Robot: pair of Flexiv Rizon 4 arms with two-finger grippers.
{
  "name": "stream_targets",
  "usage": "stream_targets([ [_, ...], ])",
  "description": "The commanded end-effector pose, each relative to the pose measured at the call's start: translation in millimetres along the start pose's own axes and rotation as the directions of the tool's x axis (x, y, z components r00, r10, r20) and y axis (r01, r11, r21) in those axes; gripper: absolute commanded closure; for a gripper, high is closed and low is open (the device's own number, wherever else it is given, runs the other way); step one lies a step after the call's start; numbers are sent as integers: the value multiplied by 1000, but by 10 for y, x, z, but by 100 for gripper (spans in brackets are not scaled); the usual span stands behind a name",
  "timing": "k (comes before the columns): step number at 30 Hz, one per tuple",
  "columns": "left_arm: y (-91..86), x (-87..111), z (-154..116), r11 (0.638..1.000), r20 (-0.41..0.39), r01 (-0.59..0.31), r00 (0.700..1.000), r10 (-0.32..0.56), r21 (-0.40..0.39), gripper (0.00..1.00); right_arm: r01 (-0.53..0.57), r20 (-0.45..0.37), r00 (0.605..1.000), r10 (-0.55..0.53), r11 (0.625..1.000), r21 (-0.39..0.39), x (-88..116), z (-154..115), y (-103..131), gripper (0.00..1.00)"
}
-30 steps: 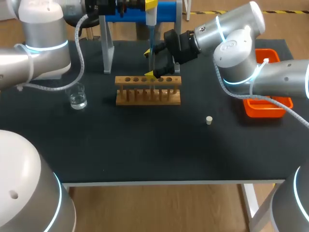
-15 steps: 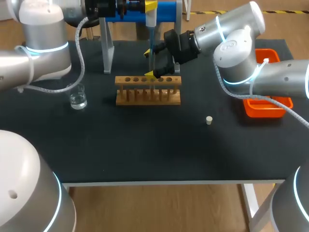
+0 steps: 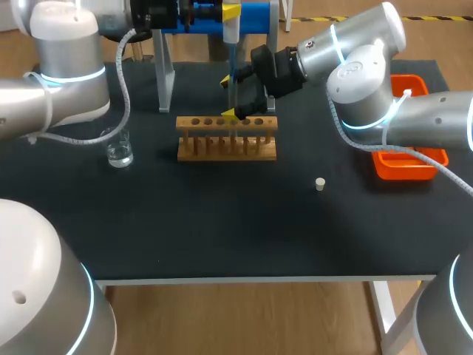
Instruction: Invert the test tube, pick up the pipette, mount the tip to pipette, aspirate from beaker and dispense into the tube, eject the tip, return the pipette, and cap with the stopper.
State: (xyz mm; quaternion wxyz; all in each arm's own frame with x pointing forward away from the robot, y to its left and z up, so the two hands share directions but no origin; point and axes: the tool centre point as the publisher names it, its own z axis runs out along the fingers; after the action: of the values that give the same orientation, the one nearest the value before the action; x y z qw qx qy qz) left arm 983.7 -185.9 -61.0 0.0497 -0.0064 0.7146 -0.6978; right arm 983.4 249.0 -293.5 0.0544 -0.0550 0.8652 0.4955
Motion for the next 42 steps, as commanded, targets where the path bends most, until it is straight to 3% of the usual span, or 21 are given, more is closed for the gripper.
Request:
stream_targets([
  [1,15,-16,13,1000,-3,7,1000,-7,-3,100,0,-3,1000,0,1000,2,-6,-7,3,0],
  [42,129,-29,32,1000,13,18,1000,-18,-6,100,0,-3,1000,0,1000,2,-6,-7,3,0],
])
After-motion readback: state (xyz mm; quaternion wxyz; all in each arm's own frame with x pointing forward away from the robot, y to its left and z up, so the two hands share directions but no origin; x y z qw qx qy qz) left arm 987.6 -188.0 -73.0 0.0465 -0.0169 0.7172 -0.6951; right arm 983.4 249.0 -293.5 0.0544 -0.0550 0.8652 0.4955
